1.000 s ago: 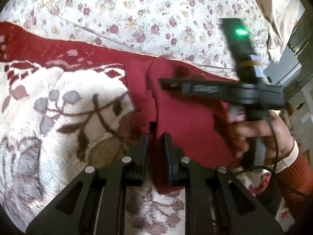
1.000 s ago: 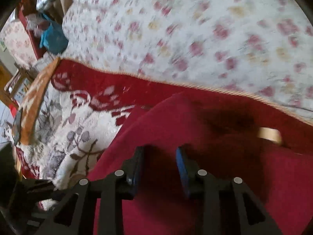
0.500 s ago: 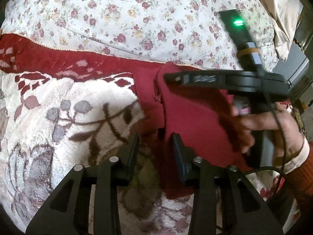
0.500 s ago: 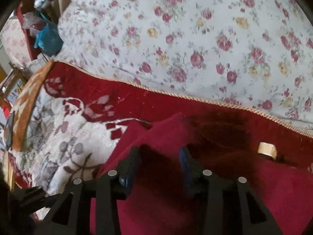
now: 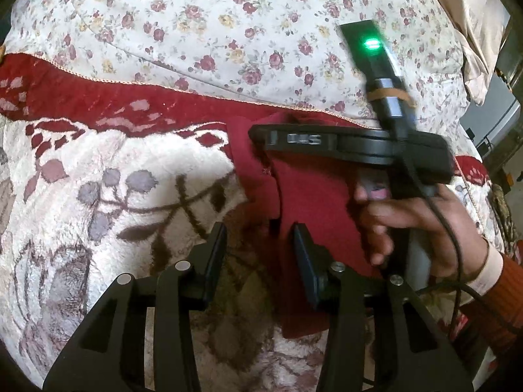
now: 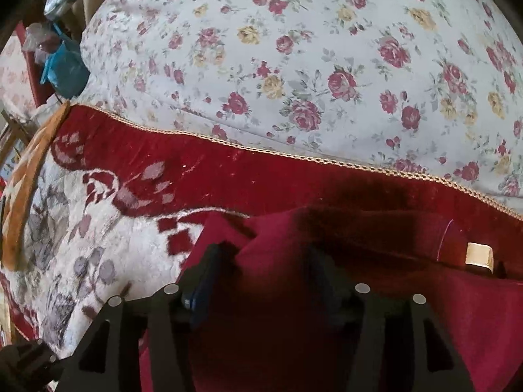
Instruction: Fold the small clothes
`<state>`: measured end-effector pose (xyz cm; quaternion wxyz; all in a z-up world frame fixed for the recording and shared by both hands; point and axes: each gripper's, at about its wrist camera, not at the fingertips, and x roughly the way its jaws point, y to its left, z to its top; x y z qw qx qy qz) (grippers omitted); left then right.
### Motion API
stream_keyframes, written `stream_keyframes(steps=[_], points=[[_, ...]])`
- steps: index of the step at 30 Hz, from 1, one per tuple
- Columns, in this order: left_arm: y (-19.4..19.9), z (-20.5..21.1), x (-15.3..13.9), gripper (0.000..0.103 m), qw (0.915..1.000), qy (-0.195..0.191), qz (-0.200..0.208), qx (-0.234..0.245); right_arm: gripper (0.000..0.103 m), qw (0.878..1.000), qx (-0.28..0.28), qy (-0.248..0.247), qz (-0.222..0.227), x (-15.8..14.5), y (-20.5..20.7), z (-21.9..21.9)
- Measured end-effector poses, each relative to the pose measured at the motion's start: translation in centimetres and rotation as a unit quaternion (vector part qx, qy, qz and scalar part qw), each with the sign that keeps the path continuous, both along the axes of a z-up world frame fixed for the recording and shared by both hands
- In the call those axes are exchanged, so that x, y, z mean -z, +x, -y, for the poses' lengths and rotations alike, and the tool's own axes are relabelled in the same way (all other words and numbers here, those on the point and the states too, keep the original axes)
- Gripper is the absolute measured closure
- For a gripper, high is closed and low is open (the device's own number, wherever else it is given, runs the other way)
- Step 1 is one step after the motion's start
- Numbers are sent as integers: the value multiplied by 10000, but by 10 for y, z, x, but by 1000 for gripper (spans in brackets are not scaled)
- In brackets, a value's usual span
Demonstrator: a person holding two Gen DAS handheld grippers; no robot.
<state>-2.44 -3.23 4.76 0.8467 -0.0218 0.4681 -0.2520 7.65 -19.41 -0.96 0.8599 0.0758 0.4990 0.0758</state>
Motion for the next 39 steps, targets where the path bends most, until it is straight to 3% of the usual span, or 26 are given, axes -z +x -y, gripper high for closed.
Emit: stream_keyframes(steps=[3, 5, 6, 9, 11, 14, 21, 27, 31, 34, 39], points=[[1, -3, -1, 59, 9999, -92, -32, -36, 45, 9994, -60, 268, 210, -19, -19, 13], [3, -6, -1, 52, 9997, -179, -38, -138, 33, 9994, 20, 258, 247, -28, -32, 24], [4, -8, -2, 52, 9996, -233, -45, -167, 31, 9994, 48, 254, 242, -31, -37, 29], [9, -14, -2, 51, 9979, -555, -153, -289, 31, 9990, 132, 370, 192, -39, -57, 50], [13, -16, 1, 41, 9963, -729, -270, -379, 31, 9988, 187, 436, 127, -40, -66, 59], [16, -12, 5, 41, 9953, -791, -391, -403, 31, 9982, 177, 569, 11, -40, -73, 65], [13, 1, 13, 41, 9971, -593, -435, -209, 31, 9978, 83, 659, -72, -41, -61, 43], [20, 8, 21, 38, 9961, -654, -539, -237, 31, 9972, 17, 741, -98, -40, -58, 37], [18, 12, 21, 37, 9966, -630, -477, -216, 31, 9967, -11, 775, -240, -39, -47, 31], [19, 11, 22, 37, 9961, -683, -515, -231, 23, 9963, -58, 759, -394, -35, -34, 21], [21, 8, 23, 37, 9944, -816, -613, -285, 23, 9957, -282, 441, -770, -20, -5, -3]])
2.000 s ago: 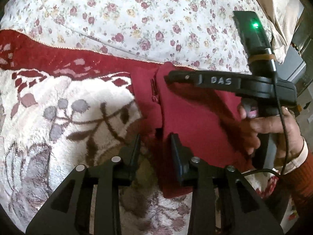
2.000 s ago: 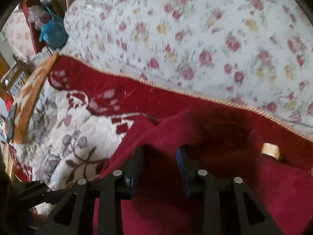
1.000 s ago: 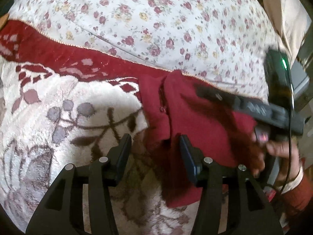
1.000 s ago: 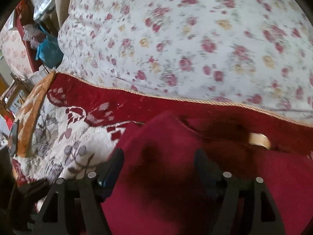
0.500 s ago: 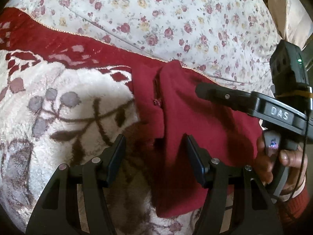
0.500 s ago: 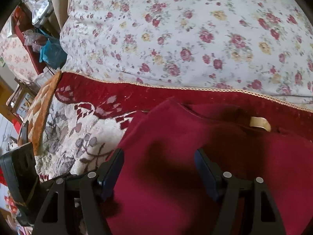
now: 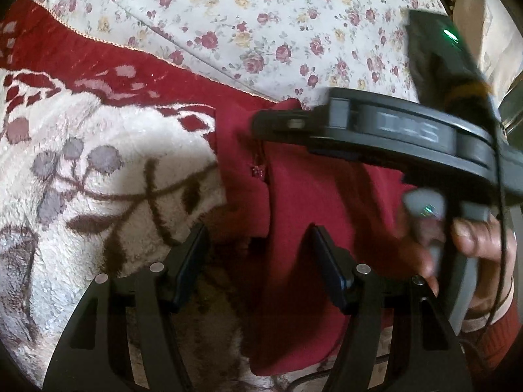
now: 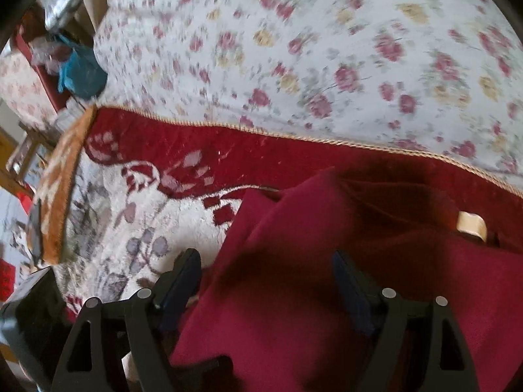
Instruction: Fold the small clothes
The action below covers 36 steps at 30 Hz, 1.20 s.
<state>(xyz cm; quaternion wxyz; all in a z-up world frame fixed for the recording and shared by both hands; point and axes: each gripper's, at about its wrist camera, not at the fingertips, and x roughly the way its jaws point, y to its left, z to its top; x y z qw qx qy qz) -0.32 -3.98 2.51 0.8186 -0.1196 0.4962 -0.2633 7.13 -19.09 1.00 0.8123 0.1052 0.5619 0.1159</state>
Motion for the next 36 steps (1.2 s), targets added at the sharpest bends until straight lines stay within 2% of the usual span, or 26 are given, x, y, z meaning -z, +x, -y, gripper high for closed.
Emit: stream_keyframes(steps=[3, 5, 7, 11, 15, 18, 21, 26, 28, 33, 35, 36], points=[[1, 1, 0, 37, 10000, 0, 0, 5, 21, 9990, -226, -306, -241, 11, 14, -18], [1, 0, 0, 37, 10000, -10, -4, 2, 15, 9974, -347, -590, -242, 15, 19, -28], [0, 0, 0, 37, 10000, -24, -11, -4, 15, 9955, -392, -835, -222, 18, 22, -34], [0, 0, -1, 37, 10000, -24, -13, -11, 15, 9962, -219, -816, -233, 25, 24, -27], [0, -1, -1, 37, 10000, -23, -10, -6, 15, 9945, -320, -976, -184, 27, 24, -25], [0, -1, -1, 37, 10000, -14, 2, -8, 24, 9948, -256, -985, -17, 24, 18, -20], [0, 0, 0, 37, 10000, -1, 17, -1, 38, 9959, -305, -840, 156, 18, 11, -15], [2, 1, 0, 37, 10000, -29, 44, 11, 69, 9989, -290, -271, 233, 2, 4, 2], [2, 2, 1, 37, 9999, -114, 40, 30, 75, 9990, -314, -165, 265, -2, 2, 6], [1, 3, -3, 41, 9951, -917, -106, 361, 79, 9991, -301, -39, 296, -12, -7, 16], [-2, 8, -7, 48, 9936, -981, -20, 556, 79, 9993, -231, 110, 287, -13, -7, 20], [-4, 12, -9, 48, 9935, -948, 59, 622, 79, 9992, -194, 209, 263, -13, -6, 23]])
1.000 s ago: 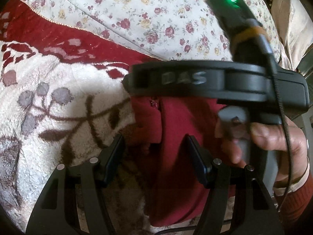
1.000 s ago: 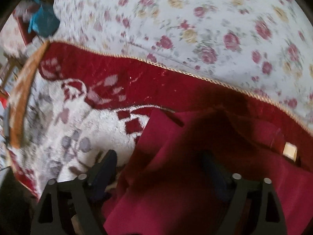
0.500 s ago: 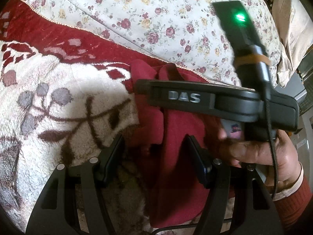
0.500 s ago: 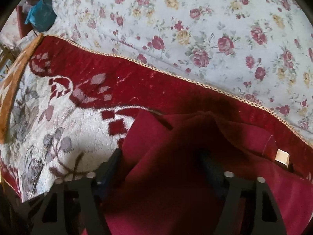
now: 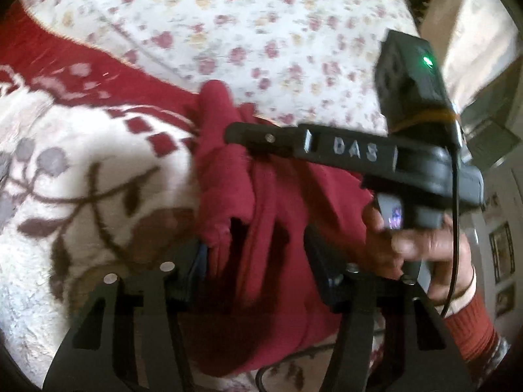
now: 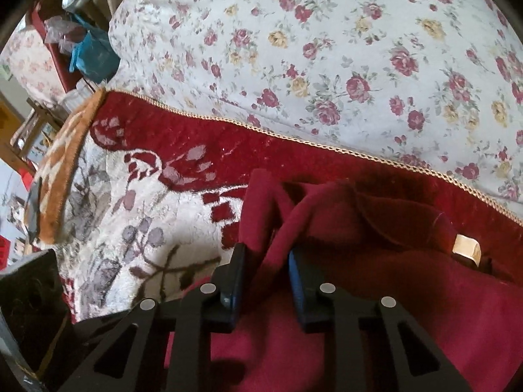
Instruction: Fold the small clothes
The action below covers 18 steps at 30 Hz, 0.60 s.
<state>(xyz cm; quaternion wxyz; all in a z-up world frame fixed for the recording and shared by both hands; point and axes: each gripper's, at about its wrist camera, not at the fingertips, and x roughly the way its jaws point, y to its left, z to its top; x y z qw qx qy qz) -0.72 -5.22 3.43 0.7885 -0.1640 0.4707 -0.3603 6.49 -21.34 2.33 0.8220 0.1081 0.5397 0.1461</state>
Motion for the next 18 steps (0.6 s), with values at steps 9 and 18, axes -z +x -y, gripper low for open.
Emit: stream_keyframes(steps=[9, 18], points=[[-8, 15, -5, 48, 9992, 153, 292, 243, 26, 9993, 230, 218, -207, -9, 12, 0], [-5, 12, 2, 50, 9992, 291, 170, 214, 20, 9903, -444, -980, -877, 31, 40, -49]])
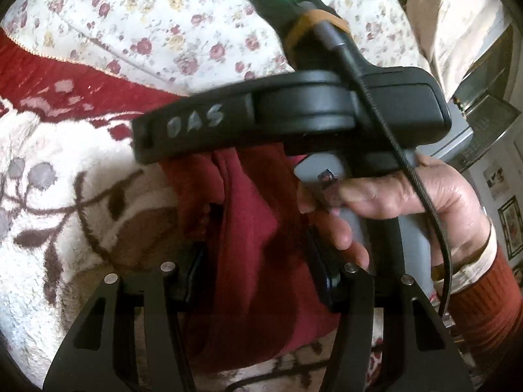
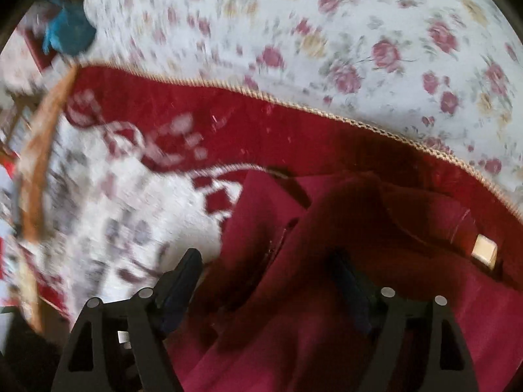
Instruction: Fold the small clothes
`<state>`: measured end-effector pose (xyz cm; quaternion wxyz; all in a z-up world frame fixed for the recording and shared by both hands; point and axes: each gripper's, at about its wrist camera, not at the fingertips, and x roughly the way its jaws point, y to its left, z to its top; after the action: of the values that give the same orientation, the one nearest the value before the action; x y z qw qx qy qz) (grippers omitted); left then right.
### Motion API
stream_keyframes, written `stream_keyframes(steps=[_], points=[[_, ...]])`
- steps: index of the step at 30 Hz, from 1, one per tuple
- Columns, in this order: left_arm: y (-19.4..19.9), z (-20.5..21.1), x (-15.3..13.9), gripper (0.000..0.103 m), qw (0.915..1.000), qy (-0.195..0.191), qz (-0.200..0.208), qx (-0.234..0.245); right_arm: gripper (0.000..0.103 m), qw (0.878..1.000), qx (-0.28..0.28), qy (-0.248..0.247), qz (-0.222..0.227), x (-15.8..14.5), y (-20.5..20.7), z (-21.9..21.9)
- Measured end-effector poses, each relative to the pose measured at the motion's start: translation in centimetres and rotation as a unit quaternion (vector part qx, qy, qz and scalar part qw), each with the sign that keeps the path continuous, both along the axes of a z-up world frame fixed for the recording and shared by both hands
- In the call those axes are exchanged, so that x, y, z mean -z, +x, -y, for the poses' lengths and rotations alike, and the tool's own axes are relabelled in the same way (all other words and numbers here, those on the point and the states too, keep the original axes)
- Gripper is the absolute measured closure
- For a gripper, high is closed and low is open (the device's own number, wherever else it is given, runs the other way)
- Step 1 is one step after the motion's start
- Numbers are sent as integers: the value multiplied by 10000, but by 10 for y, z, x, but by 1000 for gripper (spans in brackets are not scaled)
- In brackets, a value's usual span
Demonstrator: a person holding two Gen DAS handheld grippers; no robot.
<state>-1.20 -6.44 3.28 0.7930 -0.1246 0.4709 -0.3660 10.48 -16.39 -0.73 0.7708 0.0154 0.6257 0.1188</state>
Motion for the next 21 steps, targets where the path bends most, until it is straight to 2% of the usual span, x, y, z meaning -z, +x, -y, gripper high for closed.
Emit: stream_keyframes(steps=[2, 4, 6, 8, 9, 11, 12, 14, 16, 17, 18, 21], points=[[1, -1, 2, 50, 10000, -28, -77, 0, 16, 9994, -246, -235, 20, 4, 0, -7], [2, -2, 3, 49, 10000, -12, -87, -29, 16, 9990, -279, -284, 192, 6, -5, -3], [4, -3, 5, 49, 9999, 60, -95, -57, 22, 9987, -201, -203, 428, 3, -13, 5], [4, -5, 5, 49, 9998, 102, -76, -124, 47, 9975, -84, 18, 707, -5, -24, 14], [6, -7, 5, 50, 9998, 65, -78, -176, 53, 9965, 36, 282, 786, -10, -29, 22], [7, -11, 3, 50, 9997, -91, -103, -210, 76, 9920, 314, 858, 872, -17, -38, 40], [5, -11, 2, 50, 9997, -149, -90, -174, 78, 9890, 453, 1072, 913, -19, -42, 50], [-2, -5, -5, 69, 9999, -123, 85, -26, 81, 9835, 616, 1373, 1008, -24, -51, 63], [-8, 5, -13, 70, 9994, 18, 329, 54, 82, 9792, 695, 1529, 1136, -32, -62, 76], [-12, 11, -16, 76, 9989, 83, 443, 108, 83, 9770, 731, 1599, 1206, -37, -67, 79], [-15, 16, -19, 77, 9986, 117, 505, 122, 83, 9743, 772, 1687, 1273, -42, -72, 84], [-22, 25, -30, 79, 9980, 33, 600, 196, 84, 9664, 920, 1911, 1452, -58, -87, 98]])
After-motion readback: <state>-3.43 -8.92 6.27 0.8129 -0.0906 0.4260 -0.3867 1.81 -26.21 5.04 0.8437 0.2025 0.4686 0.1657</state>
